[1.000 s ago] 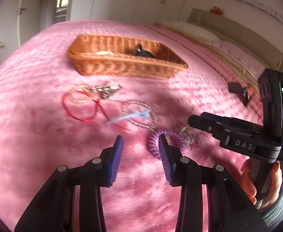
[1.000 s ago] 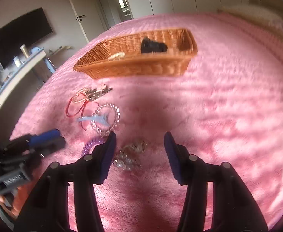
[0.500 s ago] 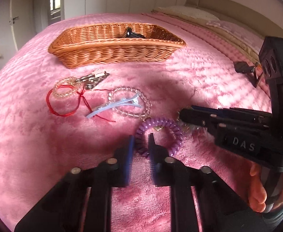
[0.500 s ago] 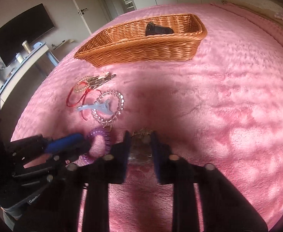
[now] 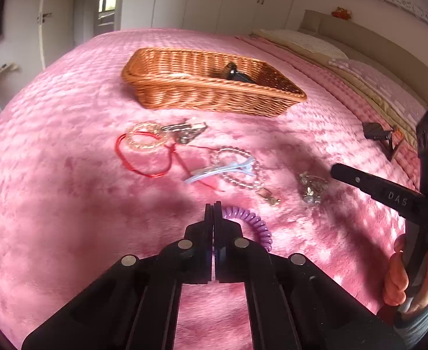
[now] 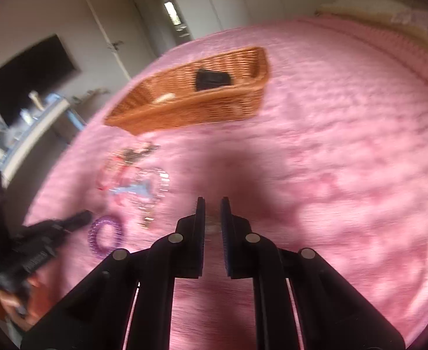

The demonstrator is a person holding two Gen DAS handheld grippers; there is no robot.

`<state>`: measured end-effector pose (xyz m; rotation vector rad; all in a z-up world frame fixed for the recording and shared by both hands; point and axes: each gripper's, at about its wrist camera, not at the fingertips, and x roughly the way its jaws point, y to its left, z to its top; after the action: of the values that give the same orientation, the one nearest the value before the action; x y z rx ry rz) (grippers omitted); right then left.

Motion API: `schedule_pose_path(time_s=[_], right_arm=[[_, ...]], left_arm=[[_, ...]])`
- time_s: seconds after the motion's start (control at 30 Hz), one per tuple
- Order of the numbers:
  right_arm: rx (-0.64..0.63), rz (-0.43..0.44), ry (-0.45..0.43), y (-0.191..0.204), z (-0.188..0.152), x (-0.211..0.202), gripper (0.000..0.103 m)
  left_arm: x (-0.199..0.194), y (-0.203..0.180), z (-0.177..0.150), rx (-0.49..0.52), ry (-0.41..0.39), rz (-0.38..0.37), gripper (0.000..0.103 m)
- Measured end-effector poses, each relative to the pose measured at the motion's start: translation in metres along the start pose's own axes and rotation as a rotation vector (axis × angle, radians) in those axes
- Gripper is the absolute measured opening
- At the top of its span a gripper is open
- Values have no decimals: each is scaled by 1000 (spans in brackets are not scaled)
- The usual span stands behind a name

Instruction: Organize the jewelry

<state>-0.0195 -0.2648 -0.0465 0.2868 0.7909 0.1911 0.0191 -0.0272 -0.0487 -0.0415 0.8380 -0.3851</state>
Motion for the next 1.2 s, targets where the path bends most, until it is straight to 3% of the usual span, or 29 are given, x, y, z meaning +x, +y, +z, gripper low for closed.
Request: schedule_pose_path(time_s=[0.23,0.3,0.33,0.37,0.4,0.53,0.67,0.73,0.77,0.8,0.83,0.87,1.03,1.2], right_arm=[[-60,26,44,-4,-9,0,11],[-60,42,31,-4,-10,-3,34],[-61,34,21,-3,-10,-5,55],[-66,27,4,-1,-9,-7,63],[-79,30,-4,2,-8,-8,63],[-97,8,17,12,-3,1,59],[-112,-18,96,21,-3,26,33],[-139,-43,89,27,-4,28,27],[-151,-37,86,30,-4,28,17],[-158,-32,86,31,-5,28,13],[-161,-38,79,32,-6,27,11],[-162,-41,72,32,-7,26,8],[-136,22,6,27,-4,7,8],[-101,82,-60,21,1,-14,8]], left_arm=[[6,6,-4,-7,33,-32,0],[3,9,-4,-21,27,-57,10],[3,10,-4,-26,24,-65,14],[2,11,-5,-27,24,-66,23],[2,11,-5,-25,25,-66,25],[9,5,-8,3,57,-49,25],[14,-2,-11,41,68,8,27],[14,-7,-12,64,64,40,27],[15,-10,-13,81,60,59,27],[15,-12,-13,91,59,70,26],[15,-14,-14,104,56,83,24],[15,-15,-14,115,51,93,12],[9,-13,-14,103,30,81,9],[-7,-9,-8,69,-39,22,9]])
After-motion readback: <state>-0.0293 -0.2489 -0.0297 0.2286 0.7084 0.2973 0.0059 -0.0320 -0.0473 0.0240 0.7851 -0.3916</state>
